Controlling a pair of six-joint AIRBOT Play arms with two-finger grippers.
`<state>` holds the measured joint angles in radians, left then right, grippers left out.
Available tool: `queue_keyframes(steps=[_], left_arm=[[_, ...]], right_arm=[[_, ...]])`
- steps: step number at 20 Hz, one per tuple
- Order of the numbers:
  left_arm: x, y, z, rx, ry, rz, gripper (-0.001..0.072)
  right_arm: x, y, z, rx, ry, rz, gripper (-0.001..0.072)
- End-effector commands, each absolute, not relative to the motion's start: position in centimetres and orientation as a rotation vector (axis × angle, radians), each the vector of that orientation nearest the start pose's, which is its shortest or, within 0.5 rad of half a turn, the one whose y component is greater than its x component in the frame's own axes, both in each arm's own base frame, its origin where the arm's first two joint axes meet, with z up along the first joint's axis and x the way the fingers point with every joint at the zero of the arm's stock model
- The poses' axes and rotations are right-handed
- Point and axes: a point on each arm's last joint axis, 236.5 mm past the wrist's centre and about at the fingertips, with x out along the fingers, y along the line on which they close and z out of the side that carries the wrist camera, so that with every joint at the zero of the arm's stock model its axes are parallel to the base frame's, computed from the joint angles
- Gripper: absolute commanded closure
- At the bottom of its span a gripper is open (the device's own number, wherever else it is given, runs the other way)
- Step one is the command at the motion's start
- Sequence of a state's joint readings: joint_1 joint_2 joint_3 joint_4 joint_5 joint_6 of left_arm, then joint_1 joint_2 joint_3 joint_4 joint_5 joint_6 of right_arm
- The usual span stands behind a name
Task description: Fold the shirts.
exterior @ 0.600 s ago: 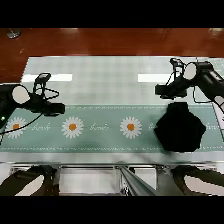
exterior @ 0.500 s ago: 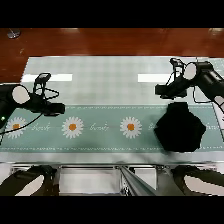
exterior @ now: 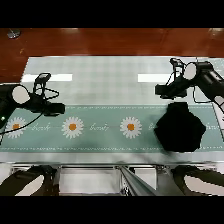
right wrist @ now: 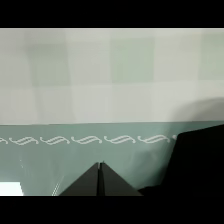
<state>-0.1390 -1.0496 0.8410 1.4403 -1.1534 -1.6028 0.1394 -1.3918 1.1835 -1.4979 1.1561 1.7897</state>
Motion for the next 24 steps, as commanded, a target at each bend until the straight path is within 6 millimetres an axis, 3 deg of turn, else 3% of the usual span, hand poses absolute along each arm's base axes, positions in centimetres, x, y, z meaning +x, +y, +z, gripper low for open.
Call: queue_keyframes(steps=[1, 8, 11, 12, 13, 14, 15, 16, 17, 18, 19, 20, 21, 23, 24], left_arm=[[29.0, -6.9, -2.2, -0.057, 1.370, -0.159, 0.0678], [30.0, -7.0, -2.0, -0.061, 1.325, -0.159, 0.0678], [30.2, -7.0, -1.9, -0.063, 1.318, -0.158, 0.0678], [30.2, -7.4, -1.8, -0.089, 1.318, -0.160, 0.0678], [30.5, -7.9, -1.7, -0.114, 1.307, -0.170, 0.0678], [30.8, -8.1, -1.7, -0.119, 1.295, -0.178, 0.0660], [31.2, -8.0, -1.6, -0.095, 1.279, -0.191, 0.0561], [31.2, -7.6, -1.3, -0.049, 1.277, -0.205, 0.0299], [30.8, -6.7, -0.9, 0.006, 1.303, -0.203, 0.0004], [30.4, -5.2, -0.2, 0.088, 1.327, -0.179, 0.0003], [30.2, -3.8, 0.5, 0.143, 1.344, -0.144, 0.0003], [30.1, -2.8, 1.4, 0.166, 1.342, -0.119, 0.0003], [30.0, -2.7, 2.3, 0.147, 1.319, -0.115, 0.0003], [29.3, -4.9, 4.0, 0.020, 1.248, -0.165, 0.0003], [28.8, -7.0, 4.8, -0.062, 1.192, -0.227, 0.0003]], right_arm=[[38.2, 7.0, -2.7, 0.158, 1.378, 0.003, 0.0677], [39.4, 7.2, -2.4, 0.173, 1.328, 0.008, 0.0677], [38.7, 7.3, -2.6, 0.176, 1.358, 0.008, 0.0673], [37.7, 7.3, -2.7, 0.175, 1.399, 0.006, 0.0592], [36.7, 7.2, -2.9, 0.169, 1.443, 0.004, 0.0401], [35.6, 7.0, -2.7, 0.151, 1.480, 0.005, 0.0344], [34.7, 6.3, -2.0, 0.114, 1.498, 0.003, 0.0334], [34.2, 5.3, -0.7, 0.066, 1.481, -0.013, 0.0268], [33.7, 4.2, 1.0, 0.021, 1.450, -0.025, 0.0267], [33.1, 2.9, 3.2, -0.022, 1.403, -0.056, 0.0266], [32.4, 1.1, 5.6, -0.073, 1.344, -0.103, 0.0190], [31.7, -1.0, 7.9, -0.119, 1.284, -0.173, 0.0067], [30.4, -3.4, 10.0, -0.152, 1.226, -0.250, 0.0072], [26.8, -6.9, 11.7, -0.091, 1.144, -0.368, 0.0072], [25.0, -8.4, 11.3, -0.030, 1.104, -0.428, 0.0072]])
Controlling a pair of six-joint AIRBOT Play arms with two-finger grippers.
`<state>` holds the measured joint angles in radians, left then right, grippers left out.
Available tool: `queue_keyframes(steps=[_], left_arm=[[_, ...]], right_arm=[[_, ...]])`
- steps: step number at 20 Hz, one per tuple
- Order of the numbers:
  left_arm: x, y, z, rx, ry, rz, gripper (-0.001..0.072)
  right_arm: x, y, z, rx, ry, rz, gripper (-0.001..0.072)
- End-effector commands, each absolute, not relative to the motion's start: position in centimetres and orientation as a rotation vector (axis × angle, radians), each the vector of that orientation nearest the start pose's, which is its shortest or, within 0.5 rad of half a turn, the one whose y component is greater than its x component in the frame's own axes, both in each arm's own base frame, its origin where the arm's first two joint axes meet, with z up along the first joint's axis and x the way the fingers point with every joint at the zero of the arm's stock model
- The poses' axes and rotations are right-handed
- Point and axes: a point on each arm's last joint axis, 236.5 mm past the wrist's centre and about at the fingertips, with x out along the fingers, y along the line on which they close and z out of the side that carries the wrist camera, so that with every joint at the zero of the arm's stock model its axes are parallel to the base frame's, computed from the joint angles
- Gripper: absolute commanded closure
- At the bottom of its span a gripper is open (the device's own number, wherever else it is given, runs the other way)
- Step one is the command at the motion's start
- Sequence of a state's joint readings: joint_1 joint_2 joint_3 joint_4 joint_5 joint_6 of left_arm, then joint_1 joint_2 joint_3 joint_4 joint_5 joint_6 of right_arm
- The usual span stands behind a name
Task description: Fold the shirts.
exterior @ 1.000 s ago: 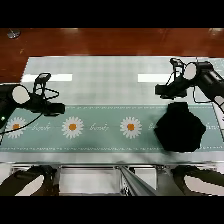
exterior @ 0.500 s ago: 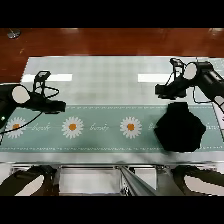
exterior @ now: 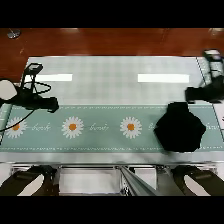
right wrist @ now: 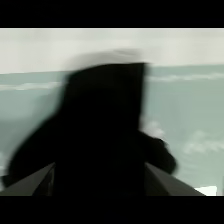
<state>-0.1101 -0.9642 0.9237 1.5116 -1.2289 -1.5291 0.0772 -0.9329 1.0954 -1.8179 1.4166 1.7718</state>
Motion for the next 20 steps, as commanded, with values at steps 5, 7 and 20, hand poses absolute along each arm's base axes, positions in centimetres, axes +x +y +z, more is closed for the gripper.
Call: queue_keyframes(steps=[5, 7, 20], left_arm=[[25.6, -12.9, 2.7, -0.270, 1.102, -0.378, 0.0003], [25.9, -12.9, 1.2, -0.277, 1.120, -0.364, 0.0004], [30.6, -10.1, 6.7, -0.249, 0.992, -0.316, 0.0006]], right_arm=[[19.5, -6.9, 1.0, 0.367, 1.100, -0.454, 0.0074], [20.4, -5.0, -2.2, 0.480, 1.126, -0.395, 0.0074], [32.0, -2.5, 7.5, 0.432, 0.980, -0.058, 0.0676]])
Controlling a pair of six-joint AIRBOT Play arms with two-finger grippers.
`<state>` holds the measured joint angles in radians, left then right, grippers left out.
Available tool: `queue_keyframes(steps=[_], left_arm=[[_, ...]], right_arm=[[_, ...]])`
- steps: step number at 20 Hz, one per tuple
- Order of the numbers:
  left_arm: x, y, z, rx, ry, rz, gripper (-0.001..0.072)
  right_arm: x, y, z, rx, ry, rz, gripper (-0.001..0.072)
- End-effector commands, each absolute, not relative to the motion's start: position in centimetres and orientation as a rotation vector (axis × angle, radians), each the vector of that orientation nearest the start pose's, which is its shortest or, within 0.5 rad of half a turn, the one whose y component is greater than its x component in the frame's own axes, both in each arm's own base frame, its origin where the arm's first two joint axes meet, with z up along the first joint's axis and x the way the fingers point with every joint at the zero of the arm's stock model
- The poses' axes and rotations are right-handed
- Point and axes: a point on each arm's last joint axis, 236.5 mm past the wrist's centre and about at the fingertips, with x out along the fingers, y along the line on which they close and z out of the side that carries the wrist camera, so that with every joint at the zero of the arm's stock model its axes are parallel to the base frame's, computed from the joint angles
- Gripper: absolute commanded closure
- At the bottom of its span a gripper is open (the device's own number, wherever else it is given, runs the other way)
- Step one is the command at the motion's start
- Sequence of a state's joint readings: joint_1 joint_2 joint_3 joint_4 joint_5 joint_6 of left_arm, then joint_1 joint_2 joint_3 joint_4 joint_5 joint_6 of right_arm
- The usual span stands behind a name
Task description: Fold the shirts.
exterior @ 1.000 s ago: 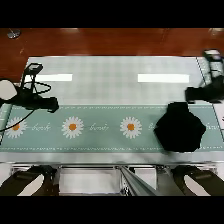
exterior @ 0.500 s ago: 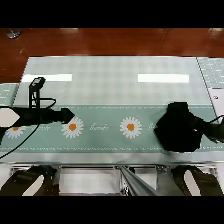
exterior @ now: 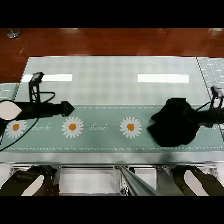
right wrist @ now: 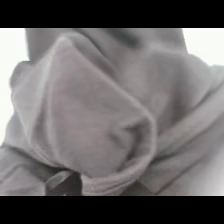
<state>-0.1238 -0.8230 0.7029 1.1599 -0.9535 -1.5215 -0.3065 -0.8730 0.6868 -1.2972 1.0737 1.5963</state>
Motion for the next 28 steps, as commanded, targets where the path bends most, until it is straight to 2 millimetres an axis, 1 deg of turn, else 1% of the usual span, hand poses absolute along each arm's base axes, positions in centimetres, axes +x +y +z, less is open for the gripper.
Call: queue_keyframes(steps=[1, 2, 4, 5, 7, 10, 11, 12, 13, 14, 15, 17, 19, 20, 21, 23, 25, 26, 27, 28], left_arm=[[30.6, -9.7, 8.7, -0.241, 0.954, -0.317, 0.0006], [29.8, -9.6, 10.2, -0.236, 0.933, -0.324, 0.0006], [27.8, -9.9, 11.4, -0.236, 0.902, -0.345, 0.0006], [26.9, -10.0, 11.5, -0.241, 0.885, -0.354, 0.0006], [25.6, -10.1, 11.1, -0.244, 0.872, -0.360, 0.0006], [24.5, -10.2, 10.2, -0.248, 0.888, -0.367, 0.0006], [24.5, -10.3, 10.1, -0.253, 0.892, -0.369, 0.0006], [24.6, -10.3, 10.1, -0.254, 0.892, -0.368, 0.0006], [24.7, -10.3, 10.1, -0.255, 0.889, -0.367, 0.0006], [24.8, -10.3, 10.3, -0.256, 0.879, -0.365, 0.0006], [25.0, -10.3, 10.4, -0.260, 0.871, -0.365, 0.0006], [25.2, -10.2, 10.6, -0.261, 0.858, -0.361, 0.0007], [25.3, -10.2, 10.6, -0.262, 0.855, -0.361, 0.0006], [25.3, -10.2, 10.6, -0.262, 0.855, -0.361, 0.0006], [25.3, -10.2, 10.6, -0.262, 0.855, -0.361, 0.0006], [25.4, -10.2, 10.7, -0.262, 0.850, -0.360, 0.0006], [25.6, -10.2, 10.8, -0.263, 0.841, -0.357, 0.0006], [25.6, -10.2, 10.8, -0.263, 0.840, -0.357, 0.0006], [25.6, -10.2, 10.8, -0.263, 0.843, -0.357, 0.0006], [25.7, -10.2, 10.6, -0.264, 0.848, -0.356, 0.0006]], right_arm=[[33.0, -2.4, 12.9, 0.408, 0.852, -0.036, 0.0676], [33.3, -2.0, 17.7, 0.390, 0.745, -0.008, 0.0677], [32.7, -0.5, 25.2, 0.337, 0.605, 0.058, 0.0677], [32.2, 0.4, 28.2, 0.306, 0.553, 0.095, 0.0677], [31.1, 2.4, 33.9, 0.245, 0.438, 0.157, 0.0677], [28.8, 4.8, 41.4, 0.185, 0.255, 0.234, 0.0677], [28.0, 5.5, 43.2, 0.171, 0.211, 0.254, 0.0677], [27.2, 6.1, 44.6, 0.161, 0.181, 0.279, 0.0677], [26.6, 6.9, 45.2, 0.155, 0.171, 0.307, 0.0677], [26.2, 7.8, 44.9, 0.151, 0.187, 0.340, 0.0677], [25.8, 8.5, 44.1, 0.135, 0.223, 0.371, 0.0677], [25.5, 10.4, 41.3, 0.118, 0.338, 0.445, 0.0677], [25.6, 13.1, 38.2, 0.121, 0.444, 0.542, 0.0677], [25.9, 14.6, 36.3, 0.130, 0.501, 0.588, 0.0677], [26.3, 16.2, 34.0, 0.135, 0.567, 0.625, 0.0677], [26.9, 19.7, 28.0, 0.154, 0.720, 0.678, 0.0677], [27.2, 24.1, 22.1, 0.188, 0.836, 0.732, 0.0677], [27.5, 26.3, 18.9, 0.212, 0.885, 0.738, 0.0677], [28.0, 28.1, 15.8, 0.256, 0.928, 0.720, 0.0676], [28.7, 29.8, 12.3, 0.295, 0.973, 0.688, 0.0676]])
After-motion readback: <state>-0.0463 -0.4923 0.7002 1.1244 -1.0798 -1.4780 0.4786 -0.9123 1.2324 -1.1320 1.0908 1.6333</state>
